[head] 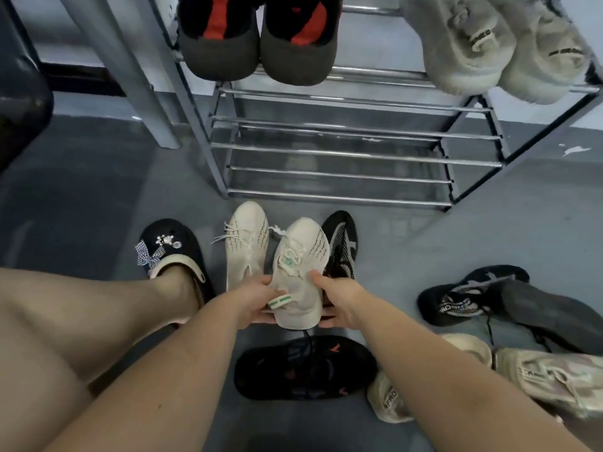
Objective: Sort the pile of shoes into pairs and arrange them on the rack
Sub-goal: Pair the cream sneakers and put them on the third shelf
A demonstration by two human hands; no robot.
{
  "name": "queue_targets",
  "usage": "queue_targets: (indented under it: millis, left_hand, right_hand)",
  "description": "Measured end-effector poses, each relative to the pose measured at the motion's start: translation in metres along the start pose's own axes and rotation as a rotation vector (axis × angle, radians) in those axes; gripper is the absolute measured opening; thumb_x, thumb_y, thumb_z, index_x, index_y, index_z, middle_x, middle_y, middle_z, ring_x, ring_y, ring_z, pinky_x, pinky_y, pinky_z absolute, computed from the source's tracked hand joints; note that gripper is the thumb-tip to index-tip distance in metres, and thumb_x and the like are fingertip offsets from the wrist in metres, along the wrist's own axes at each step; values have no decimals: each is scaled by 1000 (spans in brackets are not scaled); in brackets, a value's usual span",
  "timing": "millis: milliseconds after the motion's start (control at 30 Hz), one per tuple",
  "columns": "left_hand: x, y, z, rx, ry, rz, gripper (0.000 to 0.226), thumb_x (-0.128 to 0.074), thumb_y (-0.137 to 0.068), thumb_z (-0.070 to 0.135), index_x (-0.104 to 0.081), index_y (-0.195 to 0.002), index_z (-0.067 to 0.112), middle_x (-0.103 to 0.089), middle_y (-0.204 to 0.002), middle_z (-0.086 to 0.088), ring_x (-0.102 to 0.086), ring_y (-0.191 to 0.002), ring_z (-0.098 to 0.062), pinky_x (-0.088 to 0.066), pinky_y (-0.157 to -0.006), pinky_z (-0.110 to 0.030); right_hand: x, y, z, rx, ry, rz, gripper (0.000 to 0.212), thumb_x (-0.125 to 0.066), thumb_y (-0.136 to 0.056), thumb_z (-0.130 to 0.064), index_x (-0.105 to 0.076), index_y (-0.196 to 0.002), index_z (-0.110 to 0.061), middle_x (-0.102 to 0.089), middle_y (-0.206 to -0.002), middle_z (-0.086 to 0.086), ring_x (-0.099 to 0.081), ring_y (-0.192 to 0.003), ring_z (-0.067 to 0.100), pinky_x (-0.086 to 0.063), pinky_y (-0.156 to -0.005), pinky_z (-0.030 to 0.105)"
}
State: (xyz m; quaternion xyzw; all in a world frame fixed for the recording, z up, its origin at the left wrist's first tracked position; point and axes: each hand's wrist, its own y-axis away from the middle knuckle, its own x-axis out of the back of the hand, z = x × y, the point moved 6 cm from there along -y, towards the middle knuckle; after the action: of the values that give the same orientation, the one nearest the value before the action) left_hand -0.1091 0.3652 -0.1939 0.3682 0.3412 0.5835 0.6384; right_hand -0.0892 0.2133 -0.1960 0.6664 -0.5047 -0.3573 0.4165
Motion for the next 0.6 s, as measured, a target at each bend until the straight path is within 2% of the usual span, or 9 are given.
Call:
queue_targets:
  millis: [67, 200, 300, 333, 400, 433, 467, 533, 600]
  left_hand:
    - [2, -7, 1, 3, 47, 30, 18, -58, -91, 11, -62, -108, 11, -70, -98, -8, -66, -91, -22, -56, -80, -38]
    - [15, -16, 14, -50, 131, 118, 17, -60, -90, 9, -59, -107, 9, -68, -97, -8, -66, -83, -19, -58, -66, -29]
    - [29, -22, 23, -130, -2, 264, 33, -65, -87, 18, -62, -117, 6, -67, -109, -18, -66, -95, -32, -56, -82, -42]
    - [35, -22, 23, -151, -61, 340, 34, -65, -87, 21, -63, -118, 8, -68, -106, -17, -66, -93, -31, -56, -83, -39]
    - [50, -21, 16, -149, -135, 481, 32, -59, -89, 25, -63, -119, 13, -67, -102, -5, -64, -77, -20, -56, -65, -23]
    - [57, -20, 10, -126, -184, 530, 32, -55, -91, 26, -62, -120, 14, -64, -108, -2, -62, -77, -18, -55, -64, -21]
    - [62, -21, 3, -98, -247, 560, 37, -52, -92, 28, -58, -125, 14, -61, -119, -5, -63, -88, -22, -55, -75, -25]
    - [69, -27, -12, -30, -298, 569, 50, -51, -91, 34, -48, -136, 12, -45, -142, -11, -50, -121, -32, -43, -102, -38]
    - [68, -31, -19, 5, -204, 577, 60, -52, -92, 38, -37, -143, 12, -29, -150, -11, -40, -131, -33, -36, -107, -37]
  right_hand:
    - [-8, -10, -3, -12, 50, 8, 48, -62, -85, -49, -57, -118, -15, -68, -108, 5, -65, -97, 25, -56, -71, 40]
    - [-15, -30, -21, 117, 11, 67, 60, -70, -85, -22, -42, -138, -15, -60, -126, 7, -63, -99, 24, -57, -72, 39]
    - [-18, -43, -23, 120, -8, 54, 62, -68, -87, -20, -38, -141, -16, -57, -131, 5, -61, -107, 25, -57, -71, 39]
    - [-20, -47, -21, 102, 11, 43, 60, -67, -87, -23, -39, -140, -18, -57, -131, 4, -61, -110, 25, -57, -74, 41]
    - [-20, -56, -12, 62, 90, 47, 61, -67, -87, -31, -38, -141, -23, -56, -131, 2, -58, -114, 26, -55, -84, 45]
    - [-19, -60, -8, 50, 117, 57, 65, -67, -87, -33, -35, -142, -24, -54, -134, 2, -57, -116, 26, -53, -89, 45]
    - [-19, -63, -4, 48, 130, 62, 68, -67, -86, -32, -32, -144, -24, -53, -136, 2, -56, -117, 26, -51, -90, 43]
    - [-22, -70, 2, 79, 181, 51, 75, -70, -83, -33, -31, -146, -22, -54, -136, 1, -56, -118, 24, -49, -93, 39]
    - [-26, -73, 7, 110, 285, 49, 84, -76, -76, -39, -31, -146, -23, -56, -135, 0, -55, -121, 22, -46, -102, 41]
